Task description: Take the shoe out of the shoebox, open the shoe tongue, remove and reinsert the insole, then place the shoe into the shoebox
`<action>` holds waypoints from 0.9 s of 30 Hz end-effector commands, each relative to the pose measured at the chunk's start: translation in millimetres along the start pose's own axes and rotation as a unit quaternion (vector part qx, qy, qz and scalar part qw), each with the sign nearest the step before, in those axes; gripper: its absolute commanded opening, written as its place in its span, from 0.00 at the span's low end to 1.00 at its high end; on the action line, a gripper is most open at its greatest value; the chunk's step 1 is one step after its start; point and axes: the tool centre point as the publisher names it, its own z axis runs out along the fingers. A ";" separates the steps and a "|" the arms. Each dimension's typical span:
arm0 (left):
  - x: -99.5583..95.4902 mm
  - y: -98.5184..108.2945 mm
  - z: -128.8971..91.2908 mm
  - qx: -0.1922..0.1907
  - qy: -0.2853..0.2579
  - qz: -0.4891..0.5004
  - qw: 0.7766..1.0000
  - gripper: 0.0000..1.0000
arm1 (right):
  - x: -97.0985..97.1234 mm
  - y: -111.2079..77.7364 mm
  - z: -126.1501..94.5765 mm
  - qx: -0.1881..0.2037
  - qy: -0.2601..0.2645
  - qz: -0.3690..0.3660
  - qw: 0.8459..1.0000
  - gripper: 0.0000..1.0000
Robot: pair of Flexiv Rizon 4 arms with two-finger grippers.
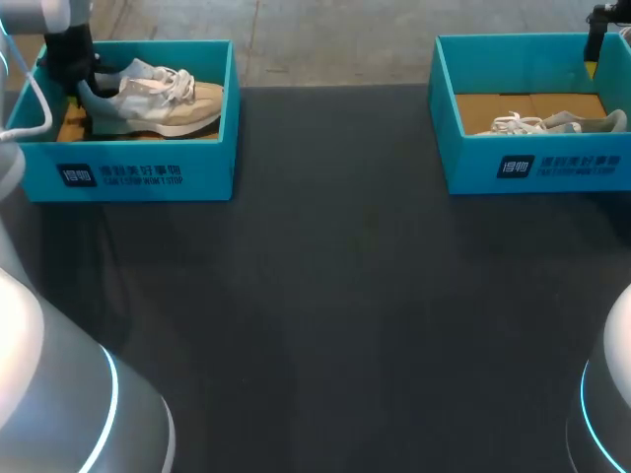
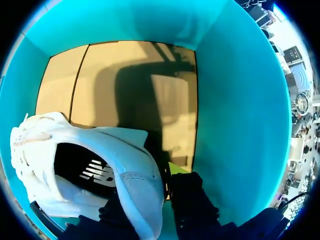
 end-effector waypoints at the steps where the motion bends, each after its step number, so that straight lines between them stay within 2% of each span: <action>1: -1.5 -1.8 1.3 -0.002 0.000 0.001 1.000 0.00 | 0.0 -0.1 -0.1 0.000 0.000 0.000 1.000 1.00; 27: 1.0 -9.7 -0.7 -0.004 0.004 0.001 1.000 0.00 | 0.0 -0.1 -0.1 0.000 0.000 0.000 1.000 1.00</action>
